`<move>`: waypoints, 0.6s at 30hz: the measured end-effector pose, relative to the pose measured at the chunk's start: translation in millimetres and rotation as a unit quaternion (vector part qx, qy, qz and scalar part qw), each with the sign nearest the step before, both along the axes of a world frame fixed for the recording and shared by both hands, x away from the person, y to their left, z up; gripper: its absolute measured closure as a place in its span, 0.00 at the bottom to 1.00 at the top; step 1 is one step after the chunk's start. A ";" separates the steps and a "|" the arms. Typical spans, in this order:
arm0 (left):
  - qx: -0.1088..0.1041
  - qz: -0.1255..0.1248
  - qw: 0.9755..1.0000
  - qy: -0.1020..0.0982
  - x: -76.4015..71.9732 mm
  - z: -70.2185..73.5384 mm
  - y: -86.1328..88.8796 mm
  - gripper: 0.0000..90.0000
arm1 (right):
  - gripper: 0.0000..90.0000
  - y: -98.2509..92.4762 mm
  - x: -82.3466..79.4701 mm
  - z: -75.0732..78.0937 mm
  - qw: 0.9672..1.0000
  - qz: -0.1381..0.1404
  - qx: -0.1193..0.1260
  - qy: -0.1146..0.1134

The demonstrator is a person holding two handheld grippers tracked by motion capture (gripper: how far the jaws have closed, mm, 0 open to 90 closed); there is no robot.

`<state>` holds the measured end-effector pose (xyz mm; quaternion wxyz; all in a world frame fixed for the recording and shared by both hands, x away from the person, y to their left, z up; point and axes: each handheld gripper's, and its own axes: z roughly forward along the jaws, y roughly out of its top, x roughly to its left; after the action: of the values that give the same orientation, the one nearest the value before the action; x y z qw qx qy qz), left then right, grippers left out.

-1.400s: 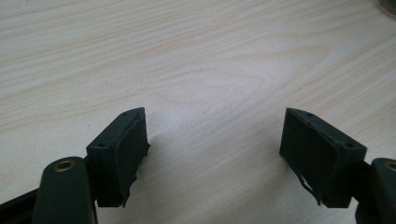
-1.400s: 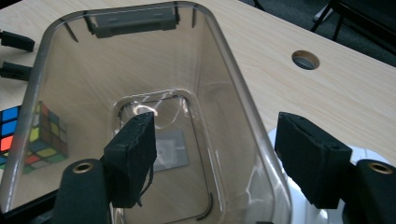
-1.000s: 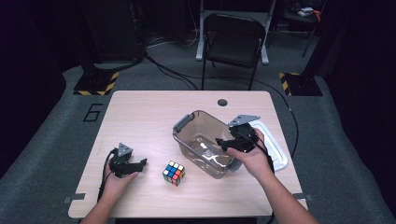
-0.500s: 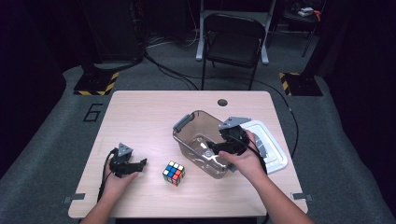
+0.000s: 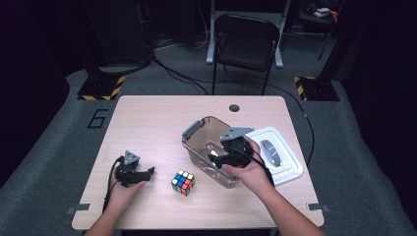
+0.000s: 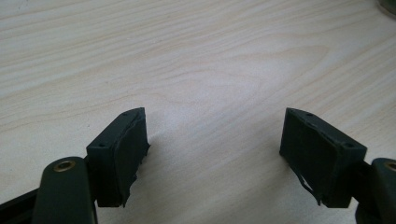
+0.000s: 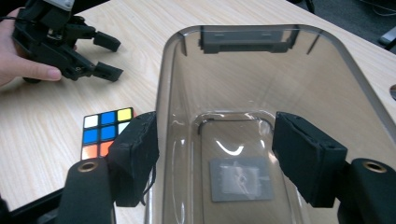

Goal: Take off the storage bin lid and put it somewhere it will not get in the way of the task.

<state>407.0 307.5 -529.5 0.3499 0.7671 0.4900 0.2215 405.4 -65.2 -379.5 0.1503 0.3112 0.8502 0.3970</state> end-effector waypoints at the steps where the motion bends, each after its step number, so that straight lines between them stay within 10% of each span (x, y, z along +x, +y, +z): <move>1: 0.000 0.000 1.000 0.000 0.0 0.0 0.0 0.25 | 0.35 1.7 -1.0 -0.1 1.000 -0.001 0.002 0.003; 18: 0.000 0.000 1.000 0.000 0.0 0.0 0.0 0.25 | 0.36 24.2 -12.1 -4.5 0.999 0.036 0.008 0.009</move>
<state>407.0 307.5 -529.5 0.3500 0.7669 0.4901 0.2216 393.3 -40.9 -384.0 0.1260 0.2846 0.8592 0.4060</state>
